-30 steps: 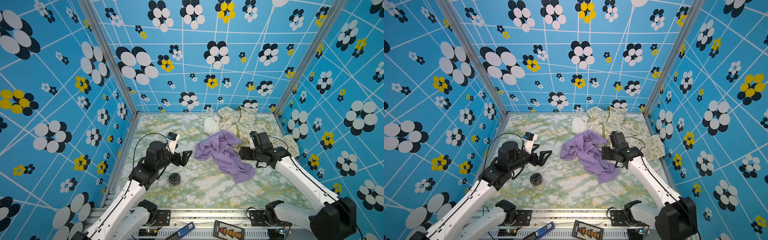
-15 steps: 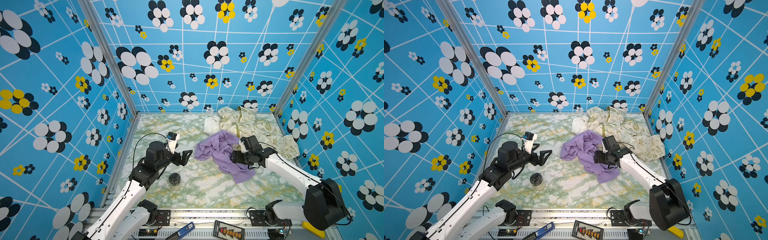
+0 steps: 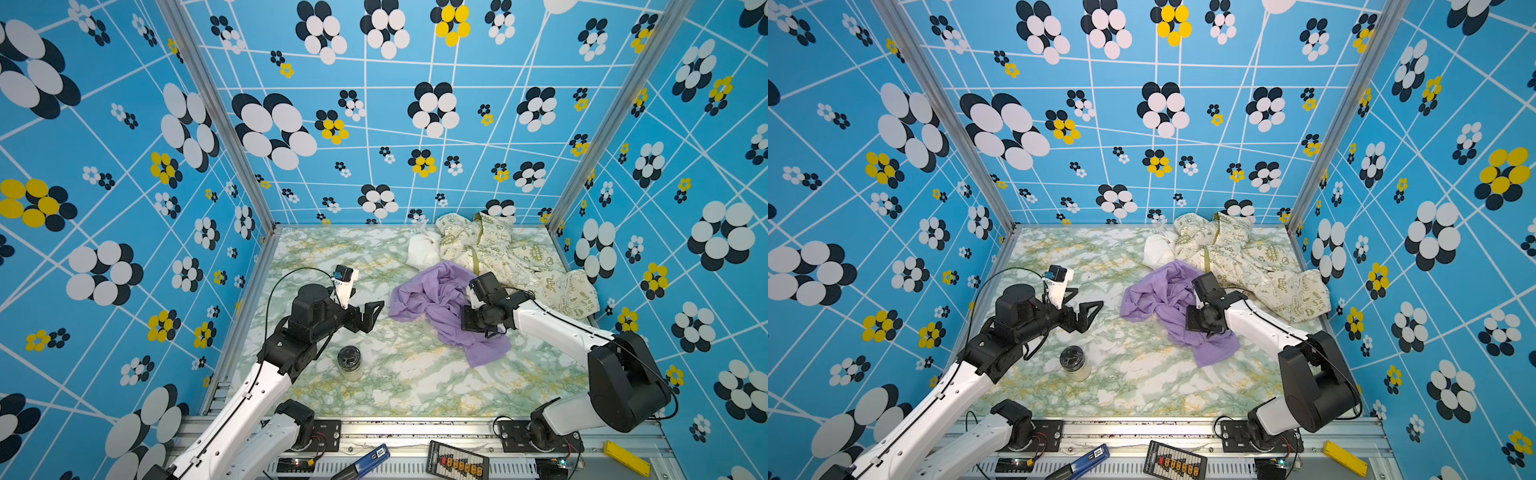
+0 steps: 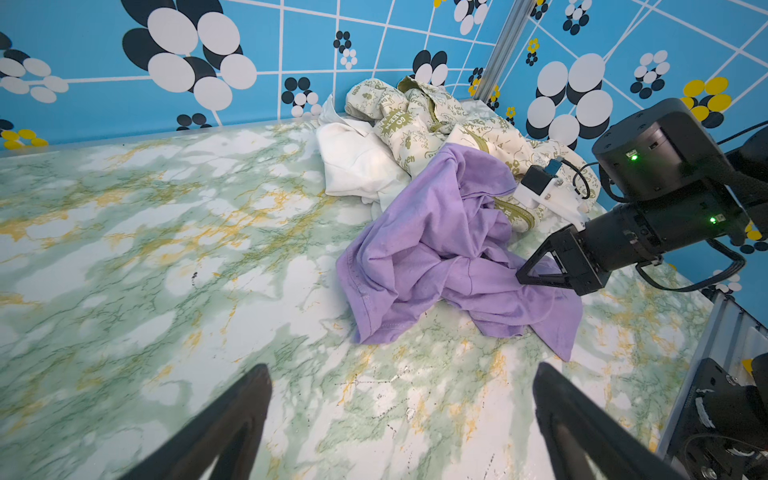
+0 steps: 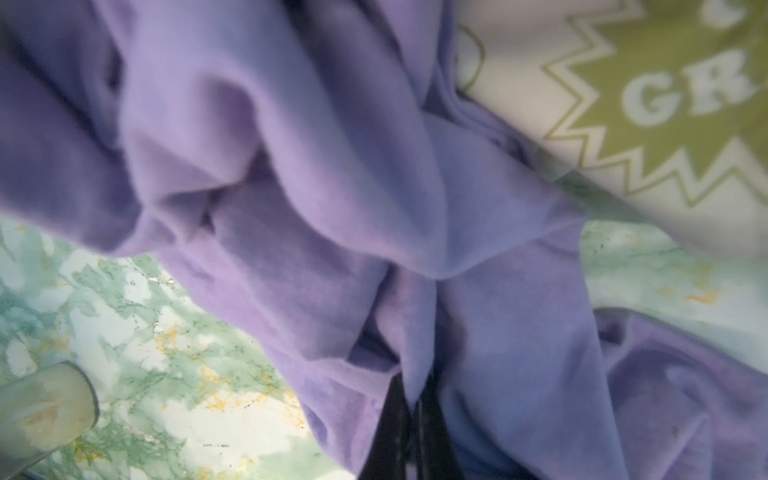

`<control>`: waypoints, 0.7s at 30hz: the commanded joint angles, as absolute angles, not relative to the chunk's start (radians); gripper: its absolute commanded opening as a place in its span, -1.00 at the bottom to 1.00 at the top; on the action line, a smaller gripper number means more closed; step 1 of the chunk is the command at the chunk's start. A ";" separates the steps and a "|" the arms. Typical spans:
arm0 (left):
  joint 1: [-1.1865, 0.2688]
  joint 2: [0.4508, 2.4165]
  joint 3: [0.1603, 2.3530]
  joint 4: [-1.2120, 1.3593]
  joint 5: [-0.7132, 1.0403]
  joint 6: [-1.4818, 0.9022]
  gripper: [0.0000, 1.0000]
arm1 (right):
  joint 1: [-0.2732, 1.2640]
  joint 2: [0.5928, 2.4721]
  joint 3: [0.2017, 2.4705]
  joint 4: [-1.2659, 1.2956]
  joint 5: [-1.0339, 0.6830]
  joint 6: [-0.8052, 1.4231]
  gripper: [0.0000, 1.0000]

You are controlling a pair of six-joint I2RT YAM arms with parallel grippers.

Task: Pick out a specific cloth from the pile
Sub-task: 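Regrasp the purple cloth with the right gripper while the left arm reaches toward it, then grasp the purple cloth with the left gripper beside the right gripper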

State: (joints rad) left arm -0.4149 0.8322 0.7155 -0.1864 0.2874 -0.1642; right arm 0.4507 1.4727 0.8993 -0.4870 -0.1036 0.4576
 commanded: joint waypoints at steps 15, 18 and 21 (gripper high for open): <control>-0.475 0.939 0.843 -0.089 0.391 -0.071 0.99 | 0.456 1.195 1.077 -0.380 -0.189 0.450 -1.00; -0.507 0.989 0.877 -0.057 0.411 -0.051 0.98 | 0.457 1.181 1.097 -0.360 -0.227 0.457 -1.00; -0.543 1.054 0.919 -0.028 0.440 -0.021 0.98 | 0.462 1.174 1.107 -0.335 -0.259 0.462 -1.00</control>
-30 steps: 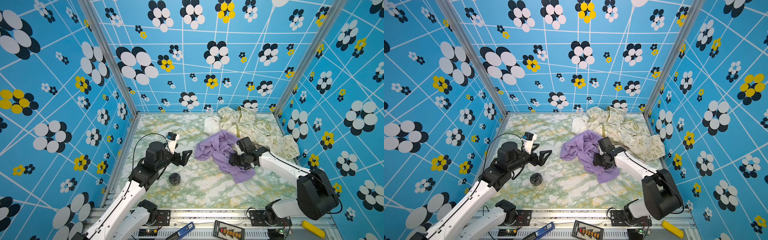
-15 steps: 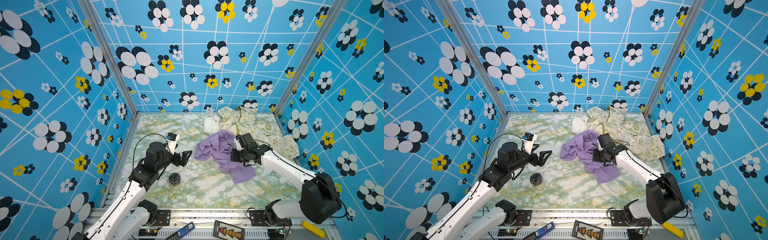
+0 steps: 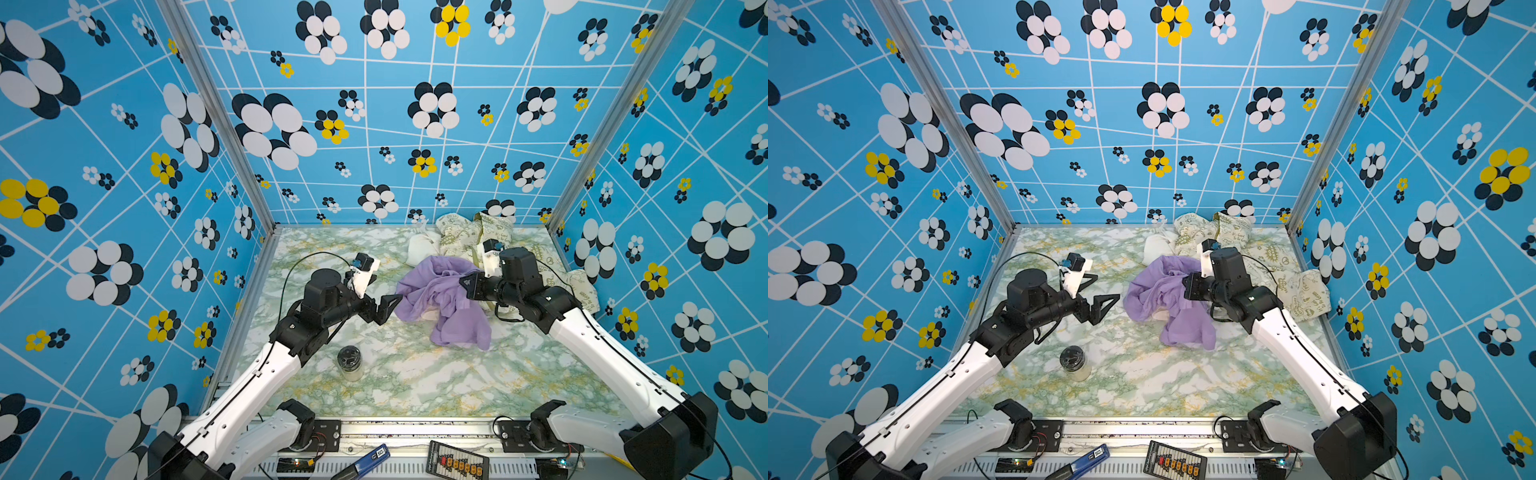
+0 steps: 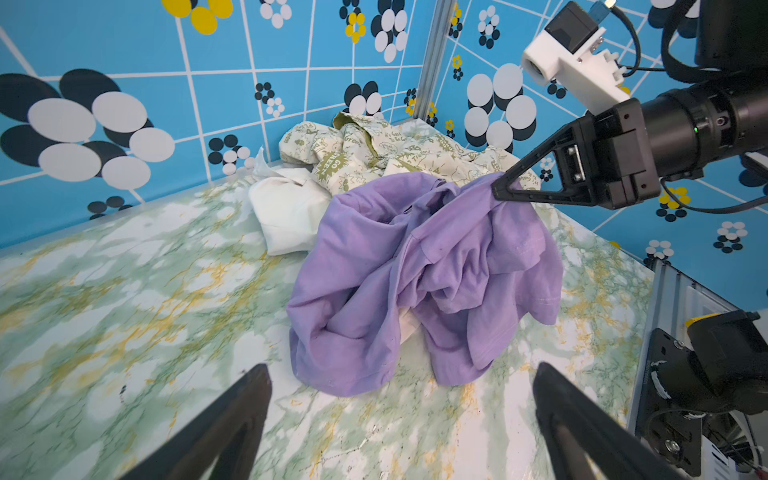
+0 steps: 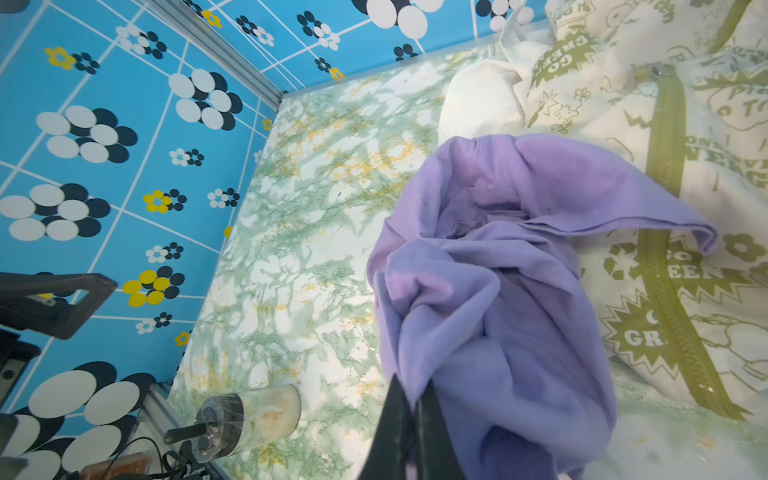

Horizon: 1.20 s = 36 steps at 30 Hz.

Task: Pick out a specific cloth from the pile
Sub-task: 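Grasp the purple cloth with the left gripper beside the right gripper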

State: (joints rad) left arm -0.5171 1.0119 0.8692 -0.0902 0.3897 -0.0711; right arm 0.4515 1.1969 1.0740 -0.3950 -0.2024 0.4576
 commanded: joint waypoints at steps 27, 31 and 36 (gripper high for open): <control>-0.655 1.611 1.183 0.181 0.636 -0.015 -0.58 | 0.529 1.180 1.107 -0.246 -0.345 0.442 -1.00; -0.652 1.594 1.190 0.172 0.563 -0.012 -1.00 | 0.529 1.171 1.098 -0.278 -0.288 0.412 -0.92; -0.643 1.545 1.207 0.152 0.519 0.009 -1.00 | 0.529 1.131 1.064 -0.290 -0.187 0.375 -0.44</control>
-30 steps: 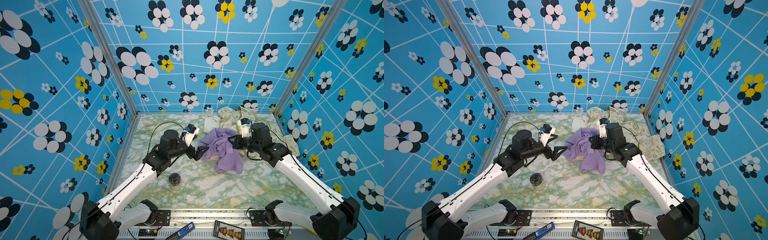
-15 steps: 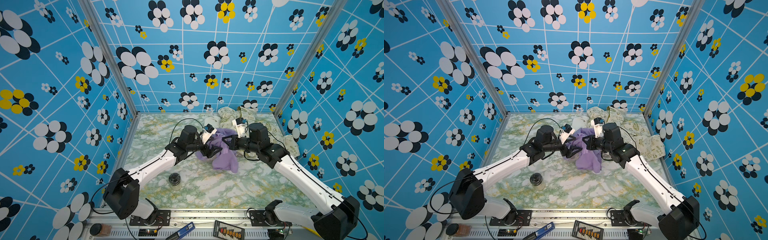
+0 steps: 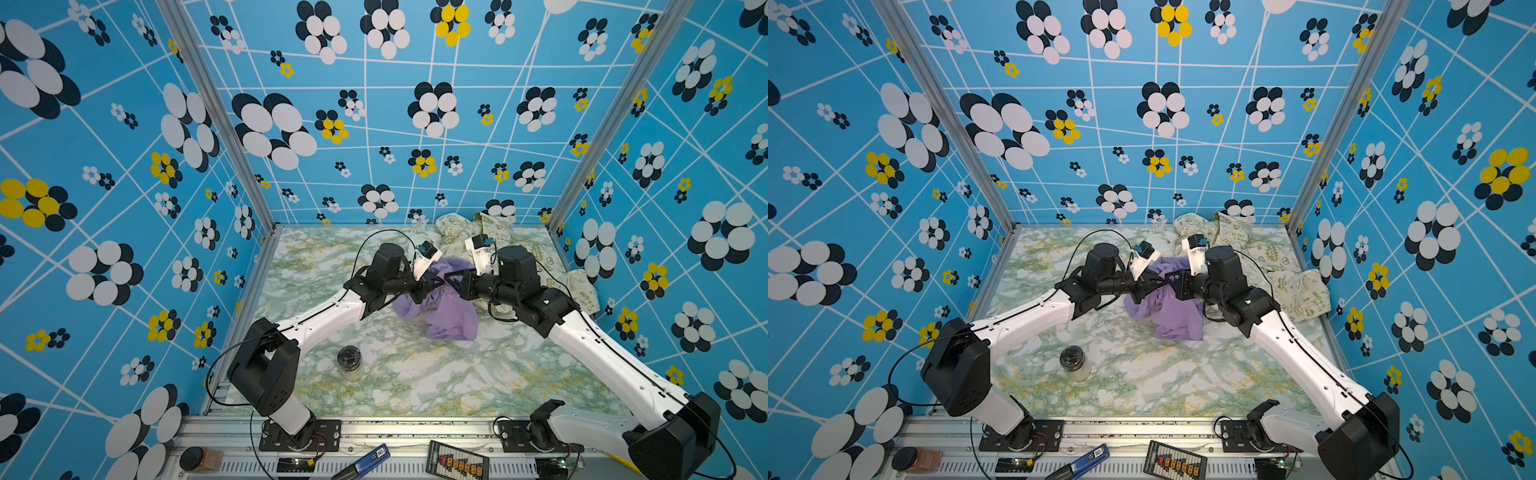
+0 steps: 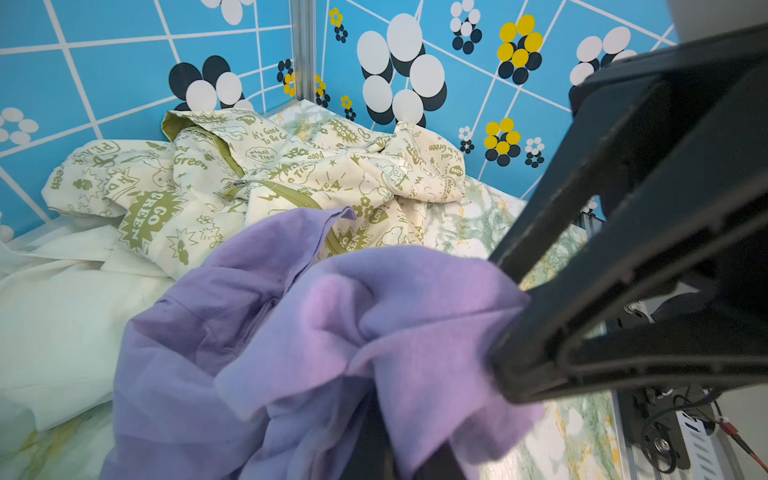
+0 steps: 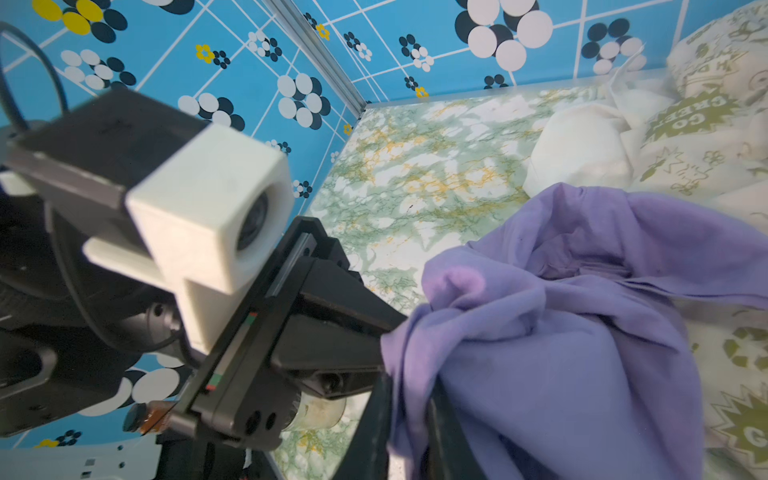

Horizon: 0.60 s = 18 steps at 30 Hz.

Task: Pick out a specific cloth from the pile
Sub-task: 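Grasp the purple cloth with the left gripper beside the right gripper, then carry the purple cloth with the left gripper to the far corner while the right releases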

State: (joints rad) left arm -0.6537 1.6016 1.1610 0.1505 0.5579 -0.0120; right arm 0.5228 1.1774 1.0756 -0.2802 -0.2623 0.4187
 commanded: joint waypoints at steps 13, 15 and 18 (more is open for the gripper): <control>-0.580 1.426 1.399 -0.112 0.424 0.111 -1.00 | 0.529 1.011 0.997 -0.300 -0.041 0.303 0.40; -0.560 1.412 1.434 -0.151 0.416 0.118 -1.00 | 0.528 0.999 0.992 -0.306 -0.033 0.294 0.44; -0.523 1.397 1.483 -0.202 0.409 0.129 -1.00 | 0.529 0.990 0.989 -0.319 -0.025 0.282 0.58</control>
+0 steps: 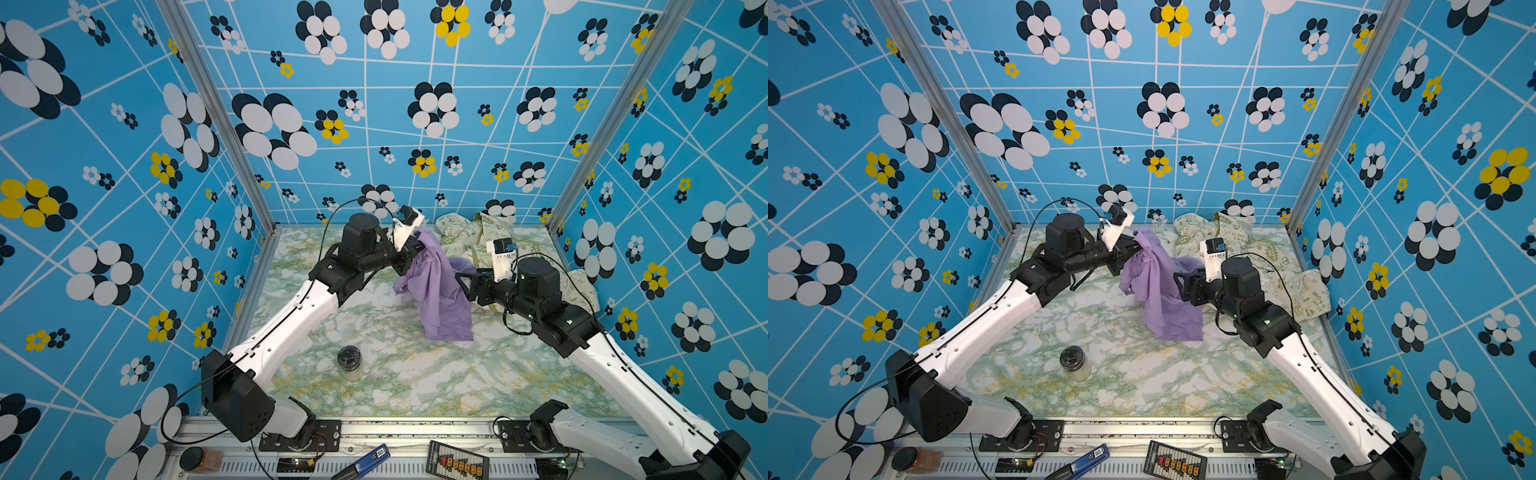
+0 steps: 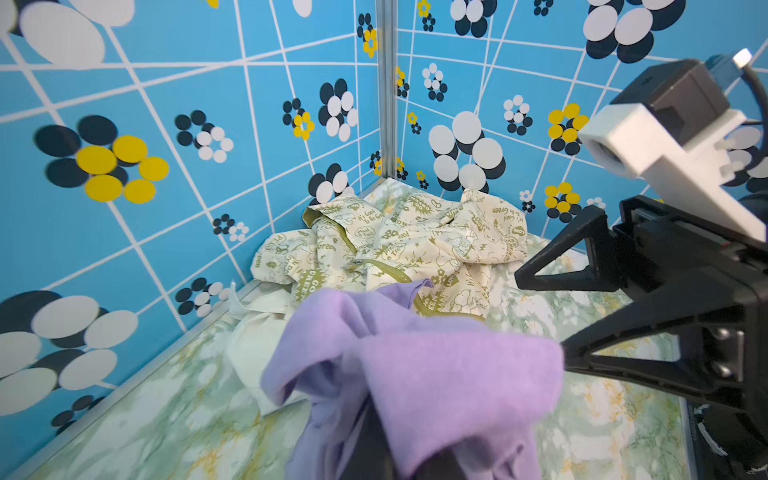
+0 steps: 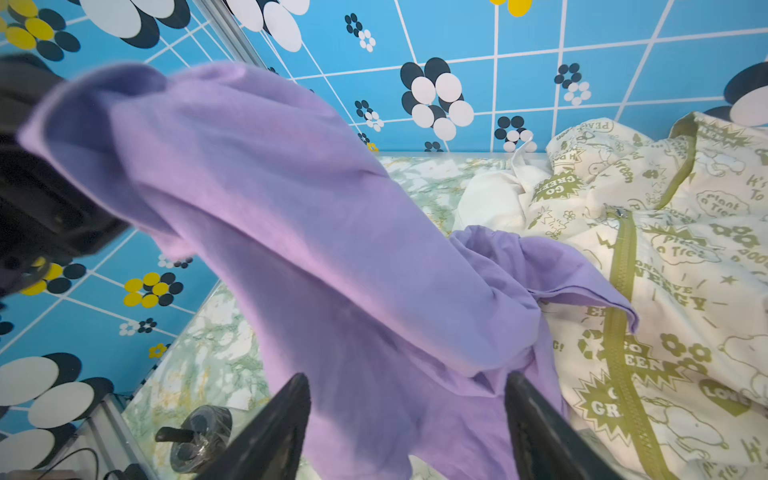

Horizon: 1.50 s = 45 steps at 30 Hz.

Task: Pick out a specific cloth from the pile
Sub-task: 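Carry the purple cloth with the left gripper to the far corner while the right releases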

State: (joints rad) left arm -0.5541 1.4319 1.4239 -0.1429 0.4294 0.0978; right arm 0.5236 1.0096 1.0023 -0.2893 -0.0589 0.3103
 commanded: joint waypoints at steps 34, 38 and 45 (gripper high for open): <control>-0.032 1.748 2.210 -0.328 0.341 0.049 -1.00 | 0.529 0.991 1.002 -0.354 0.000 0.211 0.99; -0.007 1.752 2.199 -0.345 0.323 0.058 -1.00 | 0.528 0.994 0.999 -0.348 0.000 0.211 0.99; 0.030 1.694 1.958 -0.275 0.318 0.044 -1.00 | 0.529 0.996 0.986 -0.353 -0.003 0.210 0.99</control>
State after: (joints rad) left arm 0.0166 1.7248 2.0392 -0.3286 0.3237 0.0521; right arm 0.5236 0.9977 0.9932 -0.3336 -0.0120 0.2207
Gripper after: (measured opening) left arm 0.072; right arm 0.991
